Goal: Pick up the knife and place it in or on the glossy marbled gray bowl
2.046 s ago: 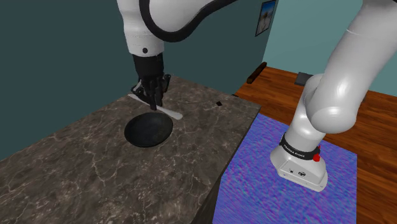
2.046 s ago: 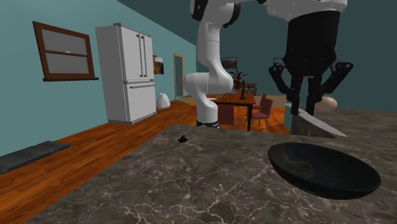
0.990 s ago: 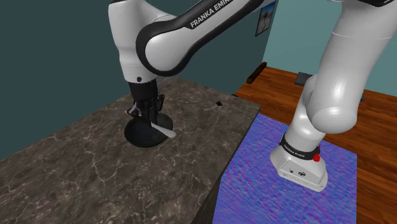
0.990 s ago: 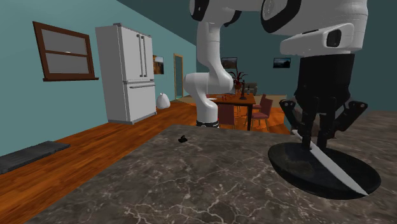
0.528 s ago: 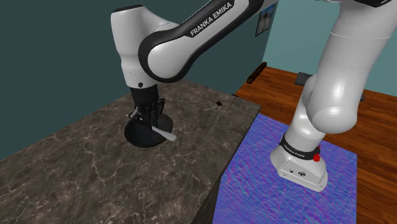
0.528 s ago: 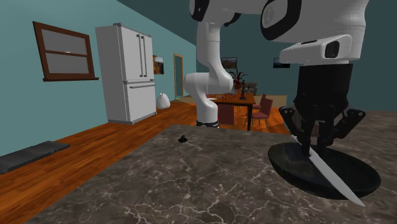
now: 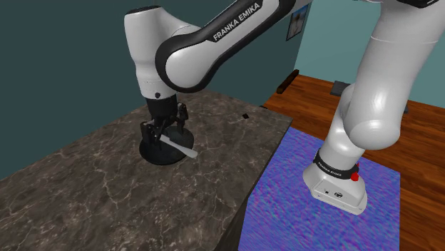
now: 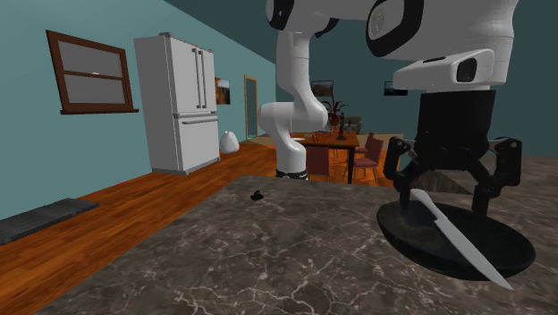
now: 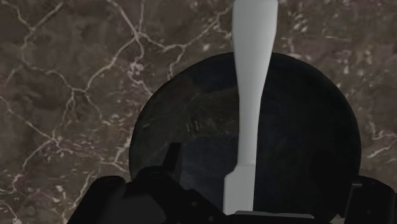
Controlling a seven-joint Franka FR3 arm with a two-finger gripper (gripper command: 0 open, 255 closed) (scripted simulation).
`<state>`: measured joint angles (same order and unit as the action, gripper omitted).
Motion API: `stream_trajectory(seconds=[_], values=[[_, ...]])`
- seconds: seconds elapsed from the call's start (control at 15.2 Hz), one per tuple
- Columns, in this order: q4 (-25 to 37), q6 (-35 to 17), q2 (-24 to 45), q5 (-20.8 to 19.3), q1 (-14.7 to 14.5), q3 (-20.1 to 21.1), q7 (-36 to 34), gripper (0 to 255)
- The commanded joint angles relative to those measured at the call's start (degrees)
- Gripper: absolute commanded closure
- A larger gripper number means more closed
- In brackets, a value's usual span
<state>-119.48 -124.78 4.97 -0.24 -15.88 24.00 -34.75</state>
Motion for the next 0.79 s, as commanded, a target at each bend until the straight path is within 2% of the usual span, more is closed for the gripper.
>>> stream_trajectory(seconds=[0.0, 0.2, 0.73], values=[[0.97, 1.82, -0.93, 0.45, 0.11, 0.01, 0.32, 0], [4.06, 6.94, -3.14, 1.46, 0.36, -0.06, 1.04, 0], [4.05, 6.93, -3.14, 1.46, 0.36, -0.06, 1.04, 0]])
